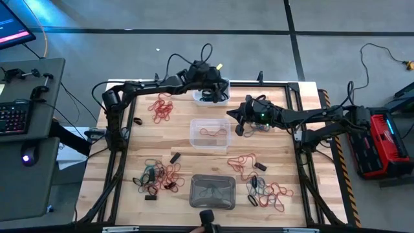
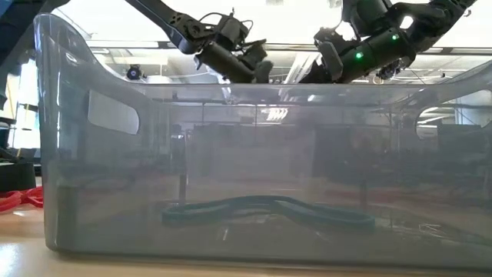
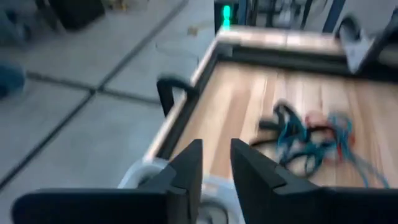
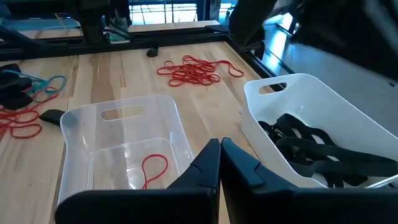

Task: Sort rubber bands into baskets
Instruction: Put the black rubber band into the white bin

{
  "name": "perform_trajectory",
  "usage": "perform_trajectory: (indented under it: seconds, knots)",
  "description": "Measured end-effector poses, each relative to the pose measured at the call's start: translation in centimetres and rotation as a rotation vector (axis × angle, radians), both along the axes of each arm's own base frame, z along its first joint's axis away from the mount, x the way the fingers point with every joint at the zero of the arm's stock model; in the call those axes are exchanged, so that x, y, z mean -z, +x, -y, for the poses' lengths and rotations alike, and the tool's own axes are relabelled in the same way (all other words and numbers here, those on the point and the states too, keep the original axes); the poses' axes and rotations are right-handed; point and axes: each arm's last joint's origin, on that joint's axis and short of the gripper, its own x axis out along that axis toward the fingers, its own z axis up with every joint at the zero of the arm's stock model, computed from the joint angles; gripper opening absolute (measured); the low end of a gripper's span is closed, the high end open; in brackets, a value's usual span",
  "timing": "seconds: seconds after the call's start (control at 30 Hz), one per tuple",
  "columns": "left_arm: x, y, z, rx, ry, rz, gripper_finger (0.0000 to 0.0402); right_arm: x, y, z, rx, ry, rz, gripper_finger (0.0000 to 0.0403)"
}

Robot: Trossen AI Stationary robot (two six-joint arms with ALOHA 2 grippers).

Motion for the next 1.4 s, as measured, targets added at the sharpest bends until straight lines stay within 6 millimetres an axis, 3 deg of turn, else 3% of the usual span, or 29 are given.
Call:
perform_trajectory:
  seconds: [0.23,0.57,0.97,1.23,1.4]
  knots:
    - [1.4,-0.5,1.3,0.02,0.065,0.13,0.0006,0.0,0.0,0.0,0.0,0.001,0.0,0.0]
    - [0.6,-5.8,5.9,0.098,0.13,0.09,0.0001,0.0,0.0,0.0,-0.009,0.004,0.001,0.0]
    - [-1.0,-13.5,11.1,0.175,0.04,-0.131,0.0,0.1,0.0,0.0,-0.01,0.006,-0.007,0.0]
    - [-0.4,-15.4,13.7,0.209,-0.045,-0.318,0.0,0.1,0.0,0.0,-0.011,0.006,-0.007,0.0]
    - [0.7,-16.4,14.3,0.123,-0.047,-0.495,0.0,0.1,0.0,-0.1,-0.011,0.007,-0.013,0.0]
